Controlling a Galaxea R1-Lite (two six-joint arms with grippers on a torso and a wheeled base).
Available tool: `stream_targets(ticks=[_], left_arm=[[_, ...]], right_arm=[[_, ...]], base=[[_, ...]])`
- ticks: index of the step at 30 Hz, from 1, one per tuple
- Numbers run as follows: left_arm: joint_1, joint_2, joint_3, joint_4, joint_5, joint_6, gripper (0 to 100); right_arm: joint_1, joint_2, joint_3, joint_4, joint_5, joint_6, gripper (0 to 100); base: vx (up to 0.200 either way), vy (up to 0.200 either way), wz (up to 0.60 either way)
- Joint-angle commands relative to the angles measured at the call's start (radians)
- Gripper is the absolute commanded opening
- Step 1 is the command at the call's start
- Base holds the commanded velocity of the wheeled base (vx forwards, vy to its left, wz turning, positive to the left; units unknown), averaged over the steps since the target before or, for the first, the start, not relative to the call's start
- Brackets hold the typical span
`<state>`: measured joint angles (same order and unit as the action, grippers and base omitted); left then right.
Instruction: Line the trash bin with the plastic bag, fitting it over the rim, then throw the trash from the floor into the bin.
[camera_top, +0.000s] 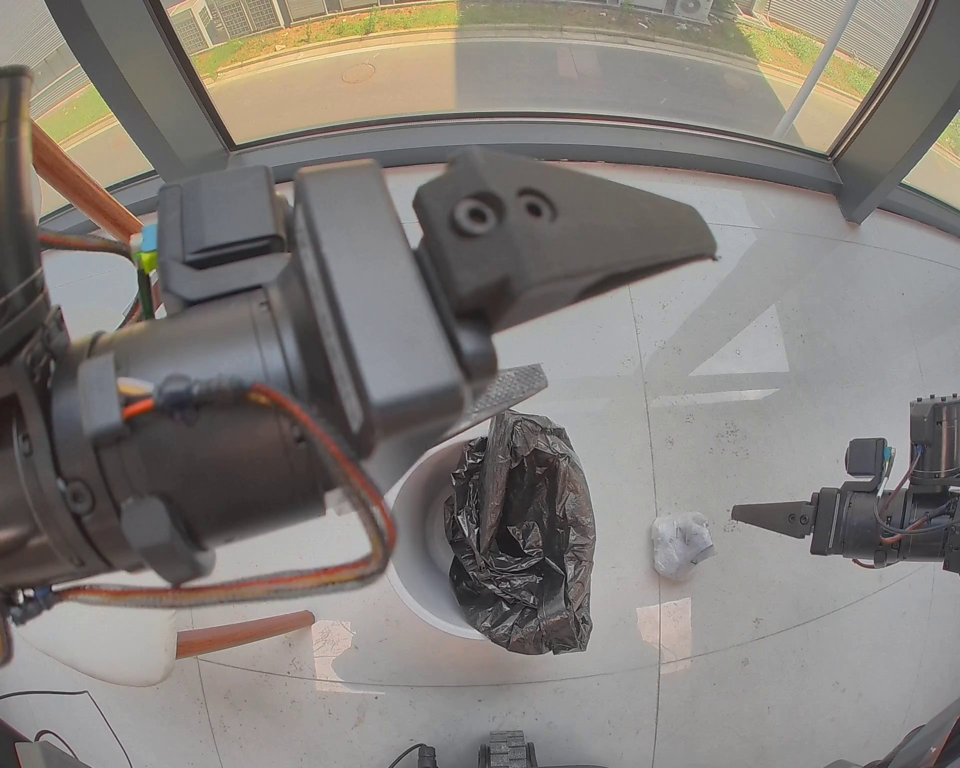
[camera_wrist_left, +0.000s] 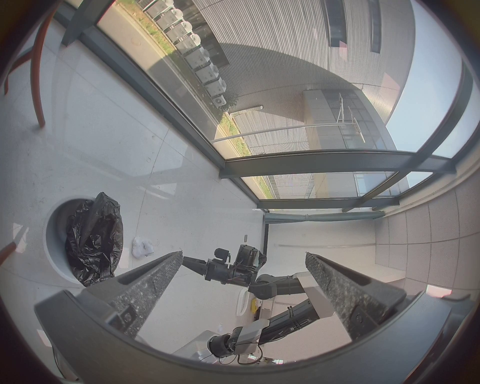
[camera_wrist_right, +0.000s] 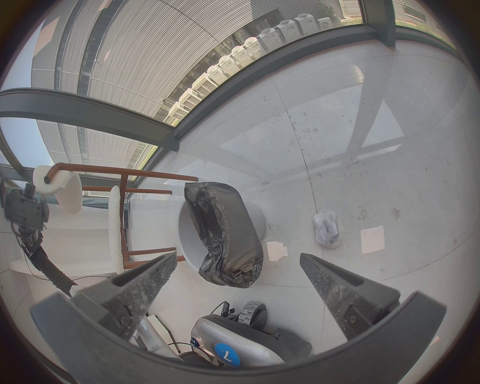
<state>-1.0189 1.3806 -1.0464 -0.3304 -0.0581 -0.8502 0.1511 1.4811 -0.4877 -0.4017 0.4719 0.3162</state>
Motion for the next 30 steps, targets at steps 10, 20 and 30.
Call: stream_targets(ticks=[10, 20, 30], left_arm=[[0.22, 0.219, -0.167, -0.007, -0.098, -0.02, 100], [0.218, 0.235, -0.204, -0.007, -0.123, -0.023, 100], [0.224, 0.305, -0.27, -0.004, -0.117, 0.005, 100]], right_arm=[[-0.001, 0.001, 0.031, -0.002, -0.001, 0.001, 100], [-0.001, 0.005, 0.027, -0.002, -0.001, 0.001, 100], [-0.001, 0.007, 0.017, -0.002, -0.001, 0.001, 100]], base=[[0.0, 0.0, 0.0], [-0.1, 0.0, 0.0], [-0.08, 0.0, 0.0]])
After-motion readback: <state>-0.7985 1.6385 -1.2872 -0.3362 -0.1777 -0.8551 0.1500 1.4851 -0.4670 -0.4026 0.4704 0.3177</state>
